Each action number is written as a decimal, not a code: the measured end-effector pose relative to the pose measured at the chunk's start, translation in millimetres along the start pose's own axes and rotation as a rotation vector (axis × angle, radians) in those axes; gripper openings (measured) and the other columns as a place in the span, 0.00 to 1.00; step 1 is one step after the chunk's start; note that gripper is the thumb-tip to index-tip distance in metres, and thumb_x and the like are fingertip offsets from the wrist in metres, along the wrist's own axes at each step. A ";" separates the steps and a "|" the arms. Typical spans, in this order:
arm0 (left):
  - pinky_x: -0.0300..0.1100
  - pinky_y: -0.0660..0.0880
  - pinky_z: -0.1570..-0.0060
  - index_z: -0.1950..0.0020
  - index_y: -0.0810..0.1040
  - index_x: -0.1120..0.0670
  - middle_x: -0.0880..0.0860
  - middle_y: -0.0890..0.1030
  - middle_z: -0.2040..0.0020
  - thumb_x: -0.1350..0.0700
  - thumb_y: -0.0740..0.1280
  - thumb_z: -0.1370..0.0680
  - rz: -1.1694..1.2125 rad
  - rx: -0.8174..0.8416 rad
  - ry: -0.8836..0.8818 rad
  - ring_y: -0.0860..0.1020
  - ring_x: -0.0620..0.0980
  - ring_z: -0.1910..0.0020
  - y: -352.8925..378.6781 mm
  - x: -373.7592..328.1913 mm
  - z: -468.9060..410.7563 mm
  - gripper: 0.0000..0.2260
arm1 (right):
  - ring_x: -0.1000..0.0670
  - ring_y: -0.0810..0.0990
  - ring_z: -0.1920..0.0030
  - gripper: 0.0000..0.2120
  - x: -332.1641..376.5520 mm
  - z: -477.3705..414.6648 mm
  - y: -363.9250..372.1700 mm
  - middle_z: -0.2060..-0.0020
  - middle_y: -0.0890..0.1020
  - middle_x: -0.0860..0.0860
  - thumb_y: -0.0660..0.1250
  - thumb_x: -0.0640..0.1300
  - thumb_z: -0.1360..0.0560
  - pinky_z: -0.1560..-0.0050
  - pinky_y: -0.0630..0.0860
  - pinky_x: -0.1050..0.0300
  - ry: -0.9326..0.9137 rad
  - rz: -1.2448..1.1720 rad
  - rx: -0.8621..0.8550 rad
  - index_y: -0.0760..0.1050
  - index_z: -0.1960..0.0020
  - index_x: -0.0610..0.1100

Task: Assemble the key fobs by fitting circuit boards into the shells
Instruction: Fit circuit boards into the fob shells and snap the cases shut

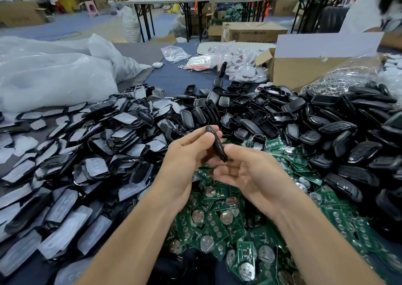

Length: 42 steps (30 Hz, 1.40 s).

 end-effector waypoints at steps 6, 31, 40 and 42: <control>0.42 0.84 0.47 0.51 0.89 0.49 0.53 0.89 0.49 0.57 0.71 0.21 -0.020 -0.062 0.018 0.86 0.48 0.51 -2.9 -0.5 -1.2 0.07 | 0.46 0.86 0.57 0.06 0.2 -0.4 1.5 0.51 0.88 0.40 0.70 0.38 0.21 0.51 0.84 0.55 -0.104 0.145 -0.028 0.86 0.50 0.43; 0.38 0.83 0.52 0.40 0.84 0.56 0.51 0.89 0.52 0.65 0.68 0.19 -0.135 0.021 0.068 0.87 0.47 0.53 -2.9 -0.4 -2.8 0.10 | 0.41 0.89 0.55 0.05 -0.4 -6.6 -12.1 0.56 0.88 0.42 0.71 0.37 0.20 0.43 0.84 0.44 -0.210 0.448 -0.048 0.86 0.48 0.40; 0.38 0.82 0.54 0.52 0.88 0.48 0.53 0.89 0.53 0.62 0.77 0.25 -0.167 -0.085 0.133 0.87 0.49 0.54 -7.2 -3.3 -0.1 0.08 | 0.48 0.88 0.56 0.06 1.5 -3.4 -8.1 0.58 0.89 0.48 0.73 0.48 0.22 0.46 0.85 0.48 -0.237 0.609 -0.034 0.87 0.49 0.49; 0.37 0.82 0.55 0.55 0.88 0.47 0.51 0.89 0.56 0.57 0.83 0.32 -0.229 -0.151 0.192 0.87 0.48 0.56 -9.5 -3.6 0.6 0.09 | 0.51 0.83 0.67 0.09 2.6 -1.0 -6.5 0.66 0.86 0.49 0.71 0.53 0.23 0.61 0.82 0.50 -0.338 0.849 -0.117 0.86 0.54 0.49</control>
Point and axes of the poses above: each hand's wrist, its own z-axis away from the middle knuckle, its own y-axis out of the palm, x = y × z, the point moved 4 cm from there along -z, towards the middle knuckle
